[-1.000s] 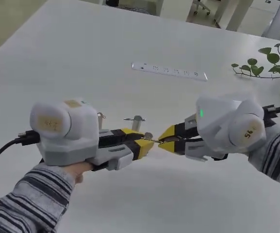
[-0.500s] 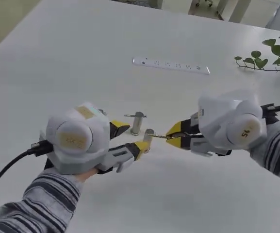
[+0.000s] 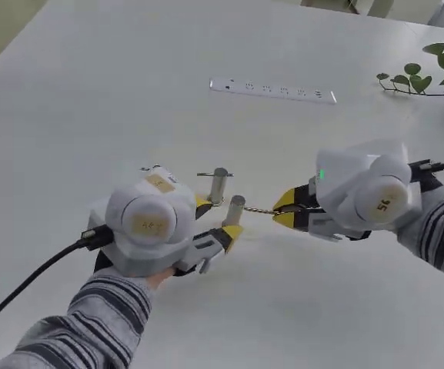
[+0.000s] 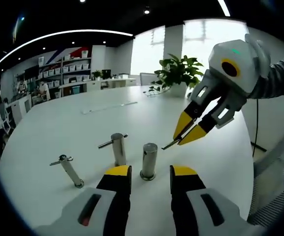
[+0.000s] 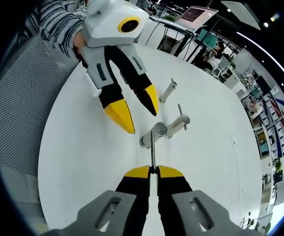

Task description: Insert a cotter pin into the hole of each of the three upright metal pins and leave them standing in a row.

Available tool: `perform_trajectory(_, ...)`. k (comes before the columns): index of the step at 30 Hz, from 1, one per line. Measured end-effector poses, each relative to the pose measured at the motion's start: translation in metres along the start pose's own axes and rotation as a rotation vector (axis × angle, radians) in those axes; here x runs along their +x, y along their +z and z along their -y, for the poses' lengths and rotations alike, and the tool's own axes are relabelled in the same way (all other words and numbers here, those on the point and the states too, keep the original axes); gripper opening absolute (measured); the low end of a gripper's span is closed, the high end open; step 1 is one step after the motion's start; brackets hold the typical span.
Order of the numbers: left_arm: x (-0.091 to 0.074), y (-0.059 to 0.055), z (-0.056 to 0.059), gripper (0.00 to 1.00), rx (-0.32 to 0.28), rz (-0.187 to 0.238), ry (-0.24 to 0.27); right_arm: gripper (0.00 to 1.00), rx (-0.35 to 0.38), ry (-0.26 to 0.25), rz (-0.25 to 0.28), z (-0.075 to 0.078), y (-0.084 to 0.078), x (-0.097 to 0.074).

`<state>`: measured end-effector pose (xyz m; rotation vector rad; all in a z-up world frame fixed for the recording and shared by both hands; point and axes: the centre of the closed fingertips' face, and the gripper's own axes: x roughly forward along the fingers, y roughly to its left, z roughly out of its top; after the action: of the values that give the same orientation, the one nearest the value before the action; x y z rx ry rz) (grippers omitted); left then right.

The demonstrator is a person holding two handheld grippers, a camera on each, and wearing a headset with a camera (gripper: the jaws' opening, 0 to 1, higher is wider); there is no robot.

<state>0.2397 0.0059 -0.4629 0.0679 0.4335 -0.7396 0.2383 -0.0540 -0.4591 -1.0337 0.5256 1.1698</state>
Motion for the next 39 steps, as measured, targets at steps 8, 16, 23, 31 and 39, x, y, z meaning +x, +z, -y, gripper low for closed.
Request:
perform_trajectory(8,0.013,0.002,-0.001,0.25,0.003,-0.002,0.007,0.00,-0.003,0.000,-0.016,0.005,-0.006,0.004)
perform_trajectory(16,0.023,-0.001,0.002,0.21,0.018,-0.015,0.005,0.00,-0.009,0.001,-0.019,0.006,-0.007,0.007)
perform_trajectory(23,0.027,-0.001,0.000,0.15,0.016,-0.015,0.021,0.00,-0.013,0.001,-0.011,0.007,-0.004,0.006)
perform_trajectory(31,0.029,-0.007,0.000,0.11,0.022,-0.030,0.027,0.00,-0.008,-0.002,0.000,0.008,0.000,0.005)
perform_trajectory(39,0.029,-0.007,-0.001,0.10,0.024,-0.028,0.025,0.00,-0.016,0.004,0.012,0.010,0.007,0.007)
